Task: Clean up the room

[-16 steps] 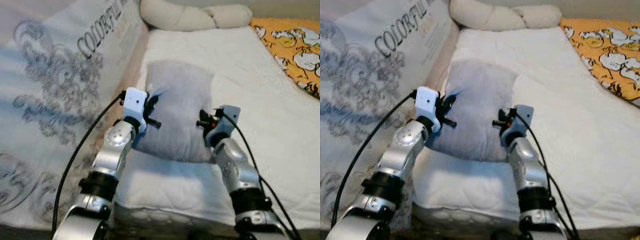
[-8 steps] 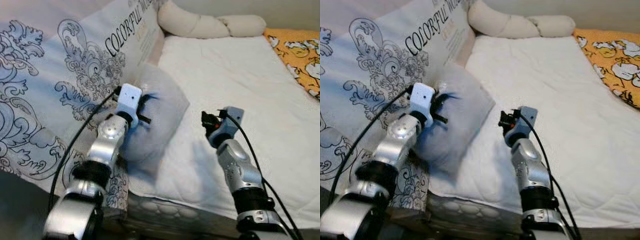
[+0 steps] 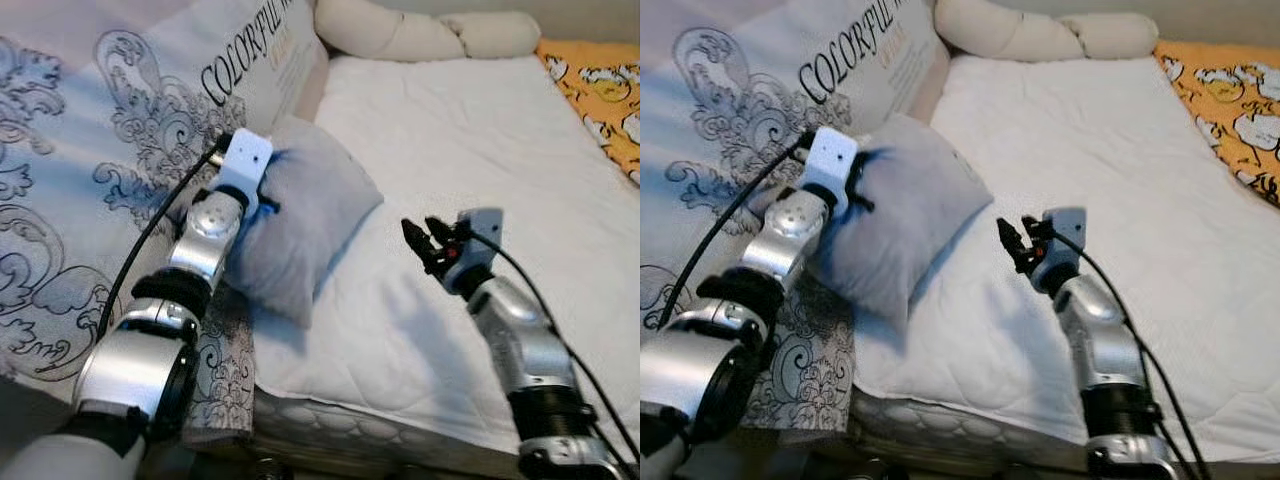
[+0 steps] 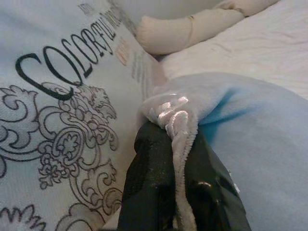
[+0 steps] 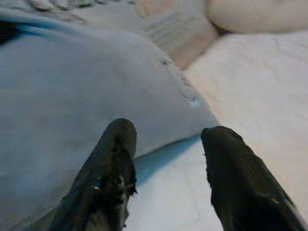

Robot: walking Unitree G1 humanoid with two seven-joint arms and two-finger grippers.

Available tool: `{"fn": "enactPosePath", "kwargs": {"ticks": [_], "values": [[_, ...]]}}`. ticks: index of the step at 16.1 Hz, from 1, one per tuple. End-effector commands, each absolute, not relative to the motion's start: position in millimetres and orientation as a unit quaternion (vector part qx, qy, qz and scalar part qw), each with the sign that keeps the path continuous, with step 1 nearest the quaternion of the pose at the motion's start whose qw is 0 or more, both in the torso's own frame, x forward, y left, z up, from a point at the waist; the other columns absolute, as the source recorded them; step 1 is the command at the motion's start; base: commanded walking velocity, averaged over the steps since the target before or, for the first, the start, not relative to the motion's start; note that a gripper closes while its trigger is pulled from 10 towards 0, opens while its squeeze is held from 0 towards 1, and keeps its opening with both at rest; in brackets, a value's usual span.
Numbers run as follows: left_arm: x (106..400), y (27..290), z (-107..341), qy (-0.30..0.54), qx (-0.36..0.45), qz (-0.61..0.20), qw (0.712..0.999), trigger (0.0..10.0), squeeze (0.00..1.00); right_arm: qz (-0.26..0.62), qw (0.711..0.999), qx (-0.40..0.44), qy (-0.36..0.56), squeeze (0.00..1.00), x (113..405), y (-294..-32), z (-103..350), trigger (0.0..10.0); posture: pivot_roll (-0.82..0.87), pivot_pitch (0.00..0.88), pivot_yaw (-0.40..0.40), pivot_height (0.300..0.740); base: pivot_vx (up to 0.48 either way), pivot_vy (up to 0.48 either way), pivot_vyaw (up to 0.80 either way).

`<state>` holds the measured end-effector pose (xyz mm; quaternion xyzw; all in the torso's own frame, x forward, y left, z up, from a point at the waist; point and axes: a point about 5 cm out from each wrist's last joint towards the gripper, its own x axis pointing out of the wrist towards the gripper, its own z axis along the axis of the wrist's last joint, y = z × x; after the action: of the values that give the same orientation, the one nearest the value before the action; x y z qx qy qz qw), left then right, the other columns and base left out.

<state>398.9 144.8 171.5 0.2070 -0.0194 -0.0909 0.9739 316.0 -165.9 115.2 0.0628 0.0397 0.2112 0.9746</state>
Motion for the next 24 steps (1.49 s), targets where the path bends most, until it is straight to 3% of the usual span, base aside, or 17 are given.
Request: {"fn": "enactPosePath", "kwargs": {"ticks": [1,5,9,12,13,17,20,22,24], "values": [[402.2,149.9,185.8,-0.053,0.220,-0.067,0.972,10.0,0.00,0.250,0.966,0.060,0.037,1.00,310.1,-161.0,117.8,10.0,-0.03,0.000,0.094,0.740,0.000,0.000,0.00],[391.2,131.9,163.9,-0.060,0.268,-0.107,0.956,10.0,0.00,0.370,0.927,0.039,0.049,1.00,283.3,-163.0,122.7,10.0,-0.03,0.000,0.094,0.740,0.000,0.000,0.00],[376.6,124.3,140.9,-0.064,0.306,-0.132,0.940,10.0,0.00,0.398,0.914,0.018,0.070,1.00,274.3,-172.9,121.3,10.0,-0.02,0.000,0.082,0.740,0.000,0.000,0.00],[379.4,136.9,141.8,-0.044,0.313,-0.144,0.938,10.0,0.00,0.428,0.900,0.029,0.074,1.00,268.0,-170.3,125.1,10.0,-0.01,0.000,0.079,0.740,0.000,0.000,0.00],[380.5,141.2,145.9,-0.045,0.316,-0.155,0.935,10.0,1.00,0.436,0.896,0.032,0.076,1.00,265.8,-170.2,126.0,10.0,-0.01,0.000,0.082,0.740,0.000,0.000,0.00],[377.3,155.4,163.6,-0.083,0.301,-0.154,0.937,10.0,1.00,0.420,0.903,0.060,0.068,1.00,263.2,-178.2,128.1,10.0,-0.03,0.000,0.108,0.740,0.000,0.000,0.00],[363.5,154.6,174.9,-0.121,0.209,-0.189,0.952,10.0,1.00,0.404,0.911,0.069,0.045,1.00,259.9,-182.4,132.7,10.0,-0.04,0.000,0.123,0.740,0.000,0.000,0.00],[350.7,152.1,178.3,-0.128,0.096,-0.196,0.967,10.0,1.00,0.360,0.931,0.063,0.025,1.00,263.2,-185.7,135.1,10.0,-0.04,0.000,0.119,0.740,0.000,0.000,0.00],[340.4,149.2,172.1,-0.118,0.074,-0.202,0.969,10.0,1.00,0.304,0.951,0.058,0.022,1.00,268.7,-186.2,134.0,10.0,-0.04,0.000,0.102,0.740,0.000,0.000,0.00]]}}
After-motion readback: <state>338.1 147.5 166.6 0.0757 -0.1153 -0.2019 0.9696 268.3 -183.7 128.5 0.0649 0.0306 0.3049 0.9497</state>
